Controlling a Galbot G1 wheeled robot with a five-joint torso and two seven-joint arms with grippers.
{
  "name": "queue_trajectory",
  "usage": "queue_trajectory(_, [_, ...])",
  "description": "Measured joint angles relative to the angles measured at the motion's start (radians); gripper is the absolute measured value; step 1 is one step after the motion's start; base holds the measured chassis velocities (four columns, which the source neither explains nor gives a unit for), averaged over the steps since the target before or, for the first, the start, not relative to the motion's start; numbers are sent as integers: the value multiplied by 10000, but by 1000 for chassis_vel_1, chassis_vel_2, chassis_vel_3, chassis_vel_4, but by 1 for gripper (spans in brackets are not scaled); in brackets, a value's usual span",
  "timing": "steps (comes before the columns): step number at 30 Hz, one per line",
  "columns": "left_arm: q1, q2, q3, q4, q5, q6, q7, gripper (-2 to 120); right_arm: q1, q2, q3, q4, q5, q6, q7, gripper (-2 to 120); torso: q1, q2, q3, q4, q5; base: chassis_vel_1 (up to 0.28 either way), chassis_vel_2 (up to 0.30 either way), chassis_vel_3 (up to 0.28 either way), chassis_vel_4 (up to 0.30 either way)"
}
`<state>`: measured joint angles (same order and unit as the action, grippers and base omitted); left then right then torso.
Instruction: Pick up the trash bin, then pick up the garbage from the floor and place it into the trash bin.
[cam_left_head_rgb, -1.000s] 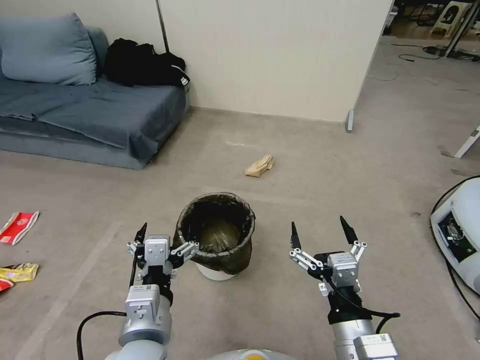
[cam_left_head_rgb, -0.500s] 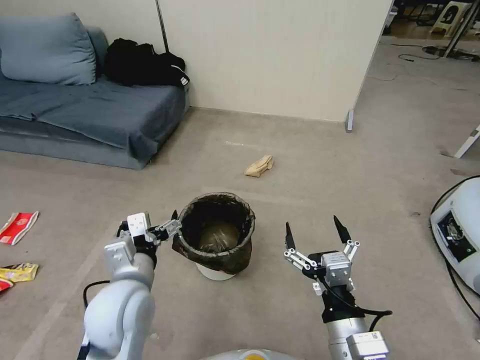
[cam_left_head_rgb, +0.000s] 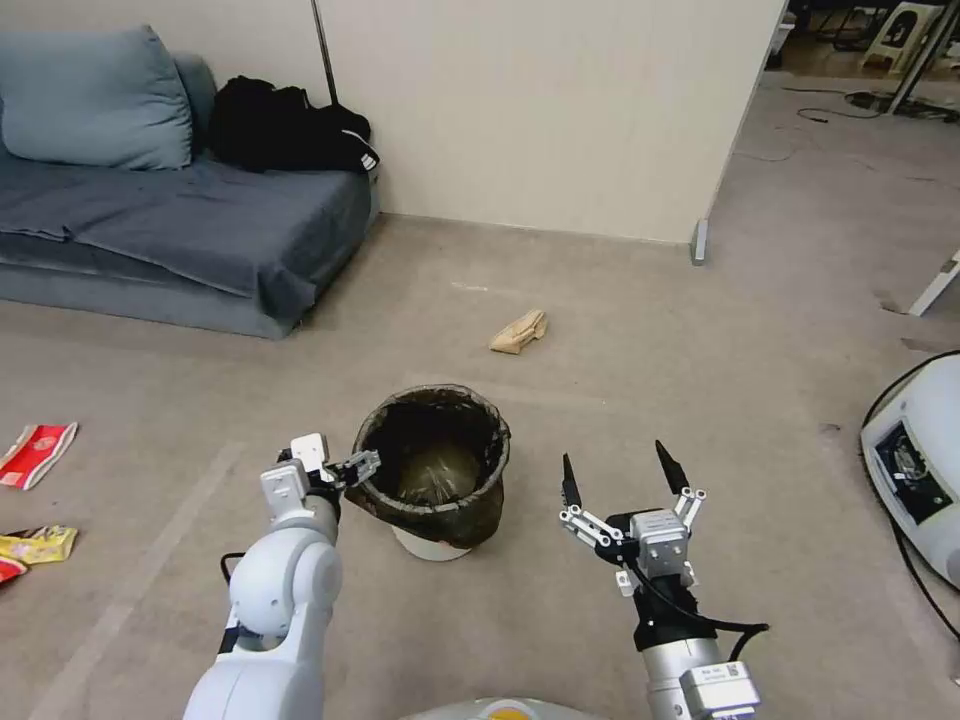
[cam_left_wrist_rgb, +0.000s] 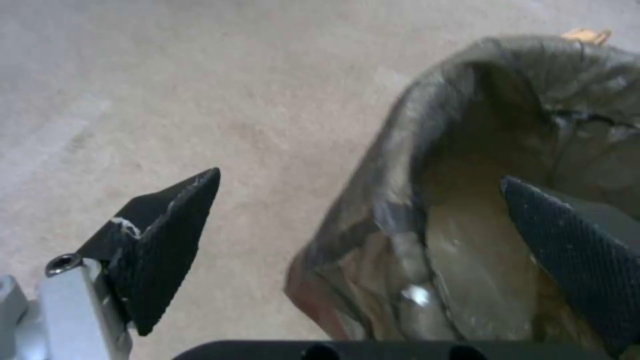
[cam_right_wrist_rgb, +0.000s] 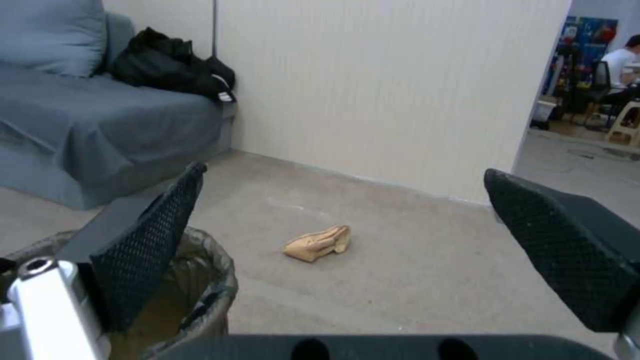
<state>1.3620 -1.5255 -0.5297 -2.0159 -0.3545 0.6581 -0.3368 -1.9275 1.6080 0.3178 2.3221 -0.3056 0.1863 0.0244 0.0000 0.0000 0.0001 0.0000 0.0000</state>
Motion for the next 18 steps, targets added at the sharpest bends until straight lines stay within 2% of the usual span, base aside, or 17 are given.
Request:
queue_trajectory(10, [258, -143, 186, -94, 68, 32, 127, 100, 4, 0, -165, -88, -109, 5, -4, 100, 0, 0, 0, 0, 1, 0, 0, 0, 0])
queue_trajectory(14, [181, -129, 168, 175, 112, 33, 146, 100, -9, 0, -181, -86, -122, 9, -3, 100, 1, 0, 0, 0, 0, 0, 0, 0, 0])
queue_trajectory(18, [-135, -98, 120, 825, 116, 32, 141, 99, -53, 0, -152, -17, -155, 43, -1, 100, 1, 0, 0, 0, 0, 0, 0, 0, 0])
